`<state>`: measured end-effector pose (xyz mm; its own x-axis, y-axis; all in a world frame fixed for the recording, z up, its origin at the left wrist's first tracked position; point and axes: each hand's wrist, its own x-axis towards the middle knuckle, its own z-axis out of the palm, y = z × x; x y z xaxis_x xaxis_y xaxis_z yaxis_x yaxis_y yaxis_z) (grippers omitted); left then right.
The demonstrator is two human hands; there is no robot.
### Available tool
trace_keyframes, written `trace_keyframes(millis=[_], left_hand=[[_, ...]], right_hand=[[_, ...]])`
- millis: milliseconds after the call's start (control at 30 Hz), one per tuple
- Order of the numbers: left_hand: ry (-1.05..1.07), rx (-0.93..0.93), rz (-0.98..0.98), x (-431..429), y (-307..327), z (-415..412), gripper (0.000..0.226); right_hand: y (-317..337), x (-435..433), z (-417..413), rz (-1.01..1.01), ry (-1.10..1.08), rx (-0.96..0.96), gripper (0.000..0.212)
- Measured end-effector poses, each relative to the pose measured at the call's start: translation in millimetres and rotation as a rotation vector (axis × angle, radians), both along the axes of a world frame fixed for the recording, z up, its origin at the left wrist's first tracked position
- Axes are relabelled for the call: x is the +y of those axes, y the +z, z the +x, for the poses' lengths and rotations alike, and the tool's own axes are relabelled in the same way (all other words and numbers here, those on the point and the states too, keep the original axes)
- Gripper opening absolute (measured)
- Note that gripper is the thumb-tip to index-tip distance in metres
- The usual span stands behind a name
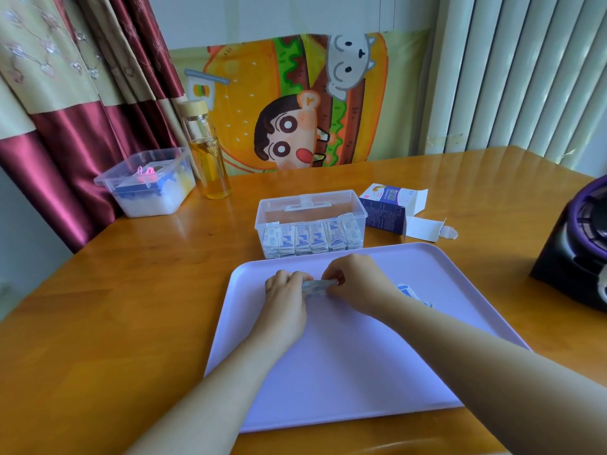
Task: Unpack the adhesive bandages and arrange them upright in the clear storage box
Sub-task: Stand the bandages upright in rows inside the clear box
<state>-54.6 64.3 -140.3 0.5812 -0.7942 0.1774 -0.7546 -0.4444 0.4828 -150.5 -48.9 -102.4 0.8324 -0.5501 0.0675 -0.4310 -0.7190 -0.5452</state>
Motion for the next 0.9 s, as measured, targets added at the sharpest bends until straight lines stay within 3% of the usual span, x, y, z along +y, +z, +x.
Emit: trace_keyframes(millis=[100, 233, 500, 700, 867, 900], left_hand=[[0.003, -0.018, -0.001, 1, 3, -2, 0.039], [-0.018, 0.001, -0.071, 0, 22, -4, 0.025], [-0.069, 0.287, -0.234, -35, 104, -6, 0.020], [-0.058, 0.107, -0.058, -85, 156, 17, 0.030], [-0.034, 0.163, -0.056, -131, 149, 43, 0.012], [-0.011, 0.184, -0.061, -139, 143, 45, 0.019]], right_hand=[[-2, -2, 0, -0.005, 0.008, -0.032, 0.014], [14, -6, 0, -0.026, 0.019, -0.237, 0.013], [86, -32, 10, -0.097, 0.024, -0.522, 0.014], [123, -71, 34, -0.230, -0.080, -0.513, 0.024], [116, -106, 59, -0.300, -0.141, -0.376, 0.032], [110, -114, 64, -0.306, -0.149, -0.343, 0.033]])
